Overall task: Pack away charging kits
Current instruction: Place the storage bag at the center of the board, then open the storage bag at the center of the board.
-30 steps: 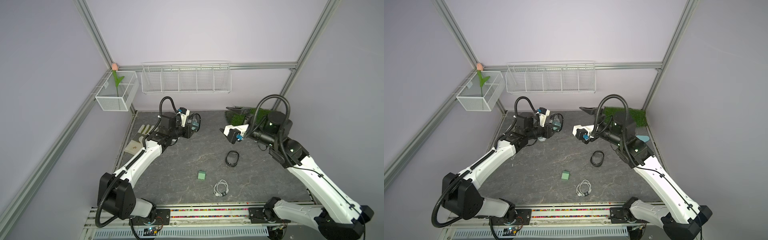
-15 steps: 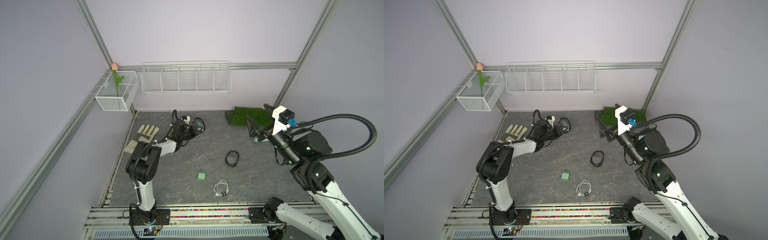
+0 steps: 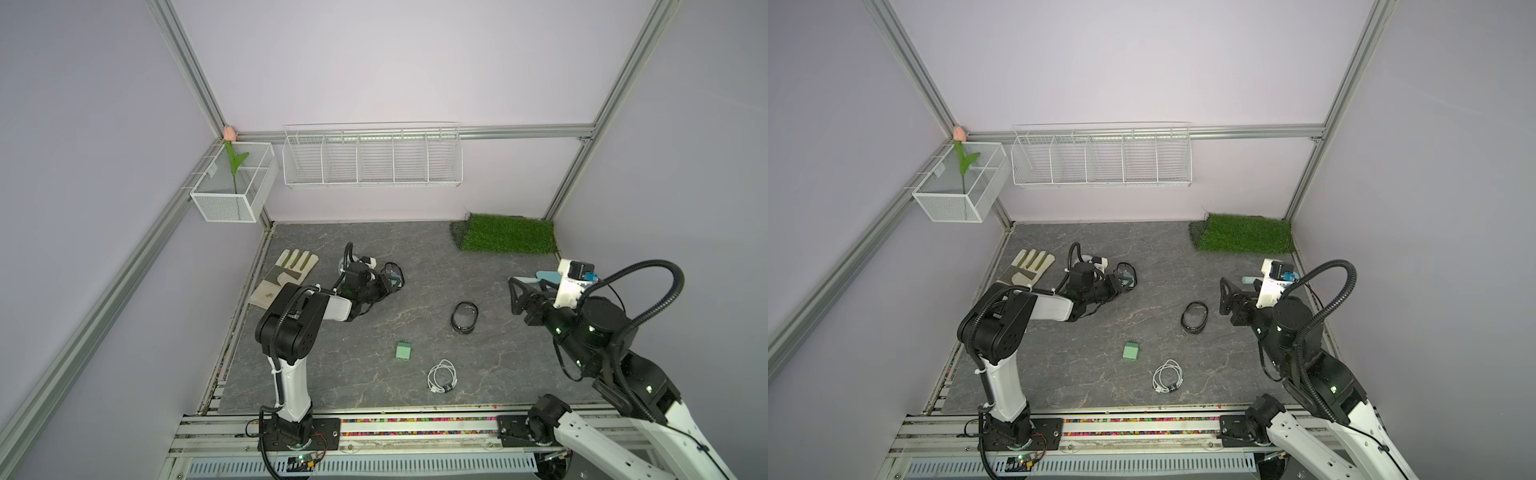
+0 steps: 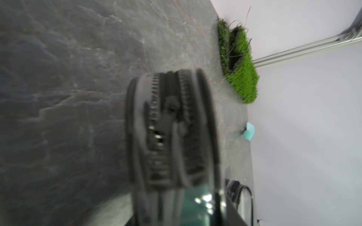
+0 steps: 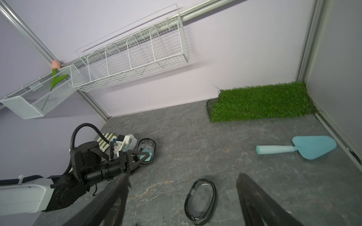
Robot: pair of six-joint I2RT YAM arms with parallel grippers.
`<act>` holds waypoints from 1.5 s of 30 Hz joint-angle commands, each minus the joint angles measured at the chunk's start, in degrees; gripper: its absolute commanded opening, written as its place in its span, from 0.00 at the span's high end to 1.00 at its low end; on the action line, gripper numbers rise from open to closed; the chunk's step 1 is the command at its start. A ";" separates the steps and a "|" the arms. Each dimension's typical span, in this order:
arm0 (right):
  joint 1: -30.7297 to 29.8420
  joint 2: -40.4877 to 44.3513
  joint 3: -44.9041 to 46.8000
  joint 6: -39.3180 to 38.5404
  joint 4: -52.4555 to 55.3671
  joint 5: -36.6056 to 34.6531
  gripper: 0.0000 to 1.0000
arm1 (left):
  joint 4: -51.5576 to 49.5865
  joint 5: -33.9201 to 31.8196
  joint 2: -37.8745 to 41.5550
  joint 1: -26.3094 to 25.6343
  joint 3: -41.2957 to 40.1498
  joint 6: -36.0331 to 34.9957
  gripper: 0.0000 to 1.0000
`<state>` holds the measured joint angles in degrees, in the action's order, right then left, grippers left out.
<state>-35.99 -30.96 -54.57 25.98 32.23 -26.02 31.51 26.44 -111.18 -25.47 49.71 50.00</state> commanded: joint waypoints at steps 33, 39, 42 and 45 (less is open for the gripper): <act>1.12 -18.25 7.25 8.88 -0.26 -13.40 0.11 | -62.64 -37.29 31.58 -2.00 14.30 -18.83 0.05; 6.04 -20.32 13.00 10.49 -3.12 -11.63 0.11 | -47.83 -50.19 30.94 -20.29 10.40 -25.07 0.00; 11.40 -20.43 15.36 12.39 -3.02 -8.53 0.11 | -46.56 -49.50 27.29 -26.05 14.06 -26.21 0.02; 16.68 -17.53 19.22 15.23 -3.63 -8.63 0.11 | -46.94 -45.33 21.01 -28.60 18.02 -25.49 0.13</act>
<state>-22.55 -50.85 -38.37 37.19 29.52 -35.40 -16.95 -18.02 -85.82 -53.74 64.18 26.00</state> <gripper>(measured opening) 0.894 0.889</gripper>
